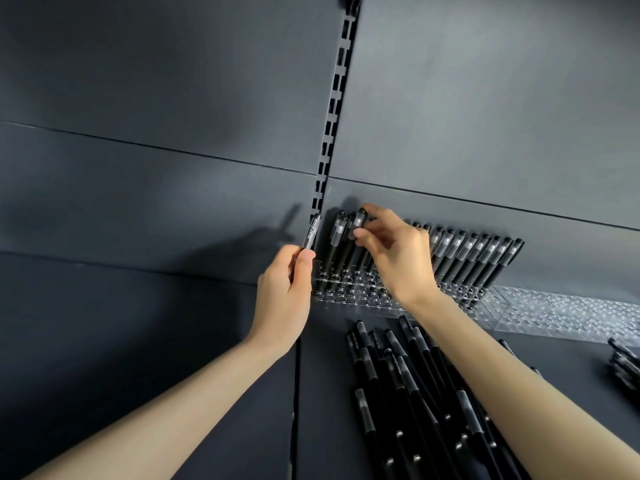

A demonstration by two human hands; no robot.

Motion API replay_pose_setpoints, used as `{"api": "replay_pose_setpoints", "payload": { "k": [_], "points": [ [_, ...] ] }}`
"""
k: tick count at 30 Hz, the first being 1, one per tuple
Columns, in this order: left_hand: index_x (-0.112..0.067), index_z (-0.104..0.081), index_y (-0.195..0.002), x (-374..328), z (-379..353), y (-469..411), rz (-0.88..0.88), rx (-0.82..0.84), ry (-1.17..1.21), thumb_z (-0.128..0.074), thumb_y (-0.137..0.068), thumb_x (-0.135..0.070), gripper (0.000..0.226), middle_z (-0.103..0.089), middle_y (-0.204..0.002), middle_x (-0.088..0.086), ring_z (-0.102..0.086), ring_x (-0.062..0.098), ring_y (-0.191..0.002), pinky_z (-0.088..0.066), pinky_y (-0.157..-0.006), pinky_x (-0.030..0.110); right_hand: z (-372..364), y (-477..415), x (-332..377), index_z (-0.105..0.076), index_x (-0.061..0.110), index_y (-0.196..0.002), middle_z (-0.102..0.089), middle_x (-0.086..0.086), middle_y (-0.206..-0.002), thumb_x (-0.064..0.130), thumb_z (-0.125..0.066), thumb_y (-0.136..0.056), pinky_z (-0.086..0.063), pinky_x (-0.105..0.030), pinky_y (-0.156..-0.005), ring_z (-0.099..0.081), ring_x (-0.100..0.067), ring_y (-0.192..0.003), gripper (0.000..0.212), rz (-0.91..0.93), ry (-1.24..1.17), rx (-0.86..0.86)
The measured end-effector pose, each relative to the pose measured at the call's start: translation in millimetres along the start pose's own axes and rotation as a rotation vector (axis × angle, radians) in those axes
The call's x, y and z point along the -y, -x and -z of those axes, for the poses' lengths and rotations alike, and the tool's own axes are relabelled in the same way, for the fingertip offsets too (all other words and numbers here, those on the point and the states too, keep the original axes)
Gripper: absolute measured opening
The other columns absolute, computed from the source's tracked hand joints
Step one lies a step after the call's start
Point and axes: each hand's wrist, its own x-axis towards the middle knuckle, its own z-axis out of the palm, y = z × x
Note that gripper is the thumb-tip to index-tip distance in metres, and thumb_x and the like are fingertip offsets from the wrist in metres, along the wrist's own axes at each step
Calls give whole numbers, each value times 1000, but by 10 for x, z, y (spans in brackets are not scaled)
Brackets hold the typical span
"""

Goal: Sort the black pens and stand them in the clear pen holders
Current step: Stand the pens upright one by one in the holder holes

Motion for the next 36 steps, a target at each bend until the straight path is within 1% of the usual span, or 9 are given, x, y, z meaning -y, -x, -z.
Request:
{"api": "replay_pose_setpoints", "payload": {
  "k": [5, 10, 15, 20, 24, 27, 30, 34, 36],
  "points": [
    [-7, -59, -91, 22, -2, 2, 4, -11, -1, -43, -99, -22, 24, -46, -55, -5, -38, 8, -49, -31, -47, 19, 40, -69, 32, -52, 12, -117, -70, 2, -80, 7, -61, -91, -52, -22, -75, -68, -14, -74, 28, -27, 17, 86],
    [-9, -60, -91, 23, -20, 23, 26, 25, -8, -44, -99, -22, 22, -48, -57, -4, -41, 8, -53, -37, -53, 24, 33, -20, 27, -52, 10, -117, -71, -2, -81, 7, -60, -92, -46, -12, -55, -61, 1, -60, 27, -37, 73, 147],
    [-14, -58, -90, -13, -15, 62, 5, 94, -24, -44, -99, -26, 20, -44, -57, 2, -40, 13, -54, -36, -54, 32, 71, 47, 81, -53, 15, -119, -71, 1, -83, 20, -63, -90, -55, -35, -74, -66, -15, -71, 31, -57, 85, 52],
    [-12, -62, -92, -71, -101, 149, 49, 247, 42, -42, -99, -23, 24, -48, -58, -9, -39, 8, -54, -32, -56, 25, 136, 163, 256, -60, 19, -102, -69, -4, -77, 20, -67, -86, -54, -30, -79, -67, -15, -76, 18, -231, -367, 89],
    [-7, -61, -93, -116, -125, 200, 36, 320, 78, -46, -98, -21, 22, -53, -63, -1, -42, 10, -50, -37, -52, 28, 209, 200, 249, -62, 14, -100, -68, 2, -70, 10, -70, -82, -54, -22, -73, -67, -10, -69, 20, -277, -515, 43],
    [-11, -62, -93, -122, -114, 195, 23, 296, 74, -52, -95, -16, 11, -57, -64, 1, -49, 13, -51, -44, -47, 28, 257, 225, 233, -59, 11, -102, -70, -3, -74, 7, -70, -81, -56, -26, -74, -68, -15, -68, 24, -345, -589, -4],
    [-10, -62, -88, -108, -123, 199, 33, 278, 70, -60, -91, -14, 6, -59, -65, 2, -53, 14, -50, -46, -47, 26, 261, 255, 216, -57, 15, -101, -71, -4, -72, 0, -66, -82, -58, -28, -72, -69, -17, -68, 26, -363, -628, 91],
    [-15, -65, -95, -38, -93, 149, -144, 163, -184, -68, -85, -23, 13, -62, -88, -9, -57, 2, -79, -45, -71, 16, 351, 175, 235, -55, 15, -103, -70, -4, -71, -1, -65, -82, -57, -25, -68, -69, -16, -68, 28, -303, -545, 43],
    [-14, -62, -108, 39, -38, 97, -239, 109, -408, -64, -88, -27, 24, -55, -107, -6, -51, 7, -100, -41, -80, 21, 418, 87, 241, -53, 19, -104, -70, -4, -75, 2, -66, -84, -58, -27, -71, -69, -19, -71, 29, -256, -449, -27]
  ]
}}
